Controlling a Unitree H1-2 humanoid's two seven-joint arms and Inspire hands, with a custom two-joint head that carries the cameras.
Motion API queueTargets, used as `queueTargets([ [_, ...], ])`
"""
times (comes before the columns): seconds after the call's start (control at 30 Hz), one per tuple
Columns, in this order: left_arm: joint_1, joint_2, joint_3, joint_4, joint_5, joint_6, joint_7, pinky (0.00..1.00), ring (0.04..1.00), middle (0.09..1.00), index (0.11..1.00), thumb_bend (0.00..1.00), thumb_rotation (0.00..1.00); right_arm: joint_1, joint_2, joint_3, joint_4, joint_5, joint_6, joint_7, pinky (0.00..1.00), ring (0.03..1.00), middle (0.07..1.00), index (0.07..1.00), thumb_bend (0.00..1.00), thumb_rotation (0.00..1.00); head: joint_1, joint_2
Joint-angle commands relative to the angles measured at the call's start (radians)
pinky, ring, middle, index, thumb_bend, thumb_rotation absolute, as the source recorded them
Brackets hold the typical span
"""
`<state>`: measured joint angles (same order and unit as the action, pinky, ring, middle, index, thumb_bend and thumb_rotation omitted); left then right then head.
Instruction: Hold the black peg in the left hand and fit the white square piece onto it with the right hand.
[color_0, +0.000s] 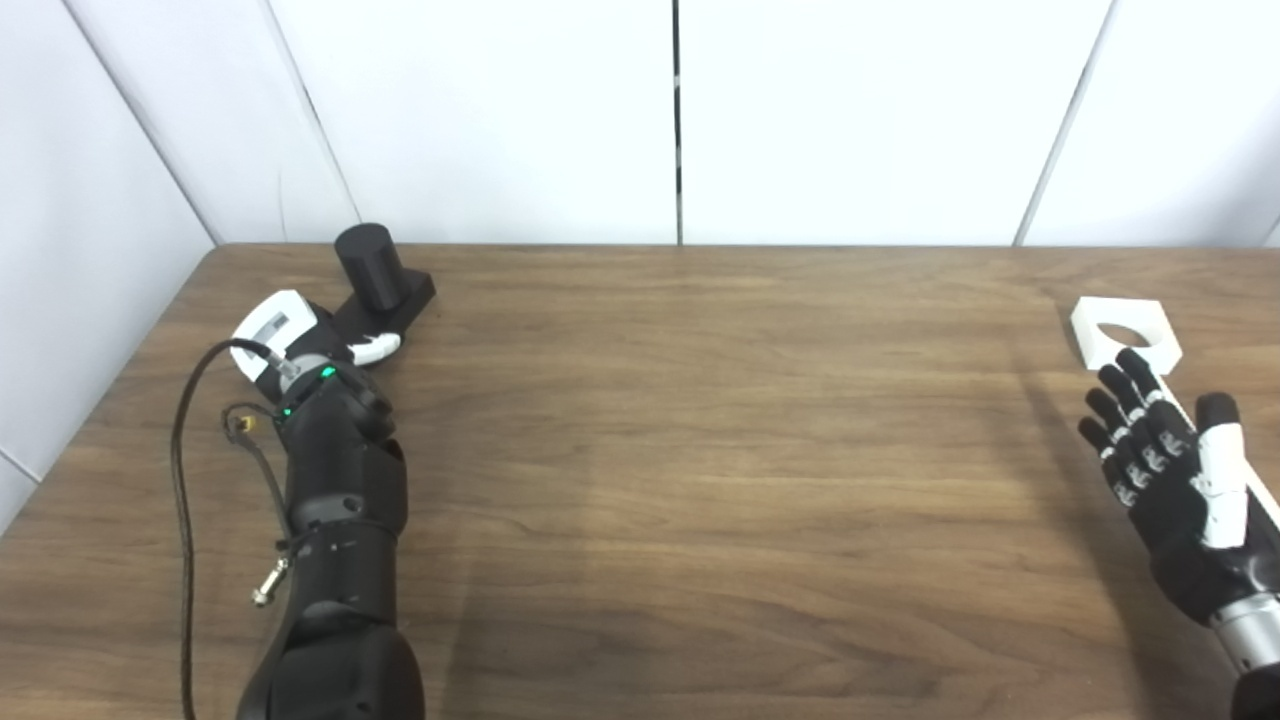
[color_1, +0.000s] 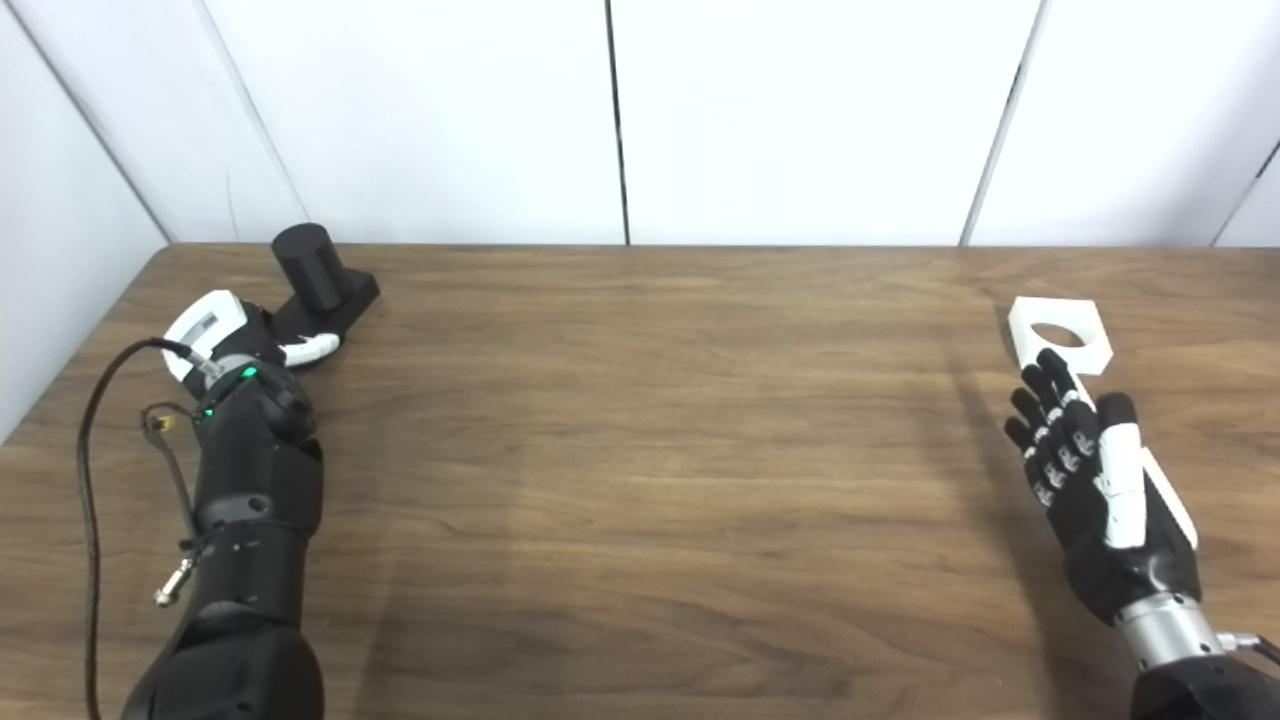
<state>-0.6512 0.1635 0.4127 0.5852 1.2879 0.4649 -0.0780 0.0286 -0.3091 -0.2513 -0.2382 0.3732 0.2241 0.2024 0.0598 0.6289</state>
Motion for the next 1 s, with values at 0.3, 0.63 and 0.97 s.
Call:
queueTargets([
  [0.3,-0.018,0.053,-0.11,0.008,-0.175,0.005,0.13,0.92,0.935,0.882,0.497,0.53,0.07,-0.022,-0.013,-0.004,-0.031,0.013,-0.013,0.004,1.0,1.0,1.0,1.0,0.61,1.0,-0.002,0.003],
  [0.63,-0.013,0.085,-0.201,0.03,-0.266,0.005,0.186,0.9,0.895,0.85,0.486,0.52,0.05,-0.022,-0.014,-0.003,-0.03,0.009,-0.012,0.002,1.0,1.0,1.0,1.0,0.61,1.0,-0.004,0.001],
  [0.97,0.012,0.111,-0.29,-0.026,-0.402,0.004,0.185,0.8,0.825,0.818,0.489,0.52,0.06,-0.02,-0.009,0.004,-0.024,0.01,-0.015,0.007,1.0,1.0,1.0,1.0,0.6,1.0,-0.013,0.0],
])
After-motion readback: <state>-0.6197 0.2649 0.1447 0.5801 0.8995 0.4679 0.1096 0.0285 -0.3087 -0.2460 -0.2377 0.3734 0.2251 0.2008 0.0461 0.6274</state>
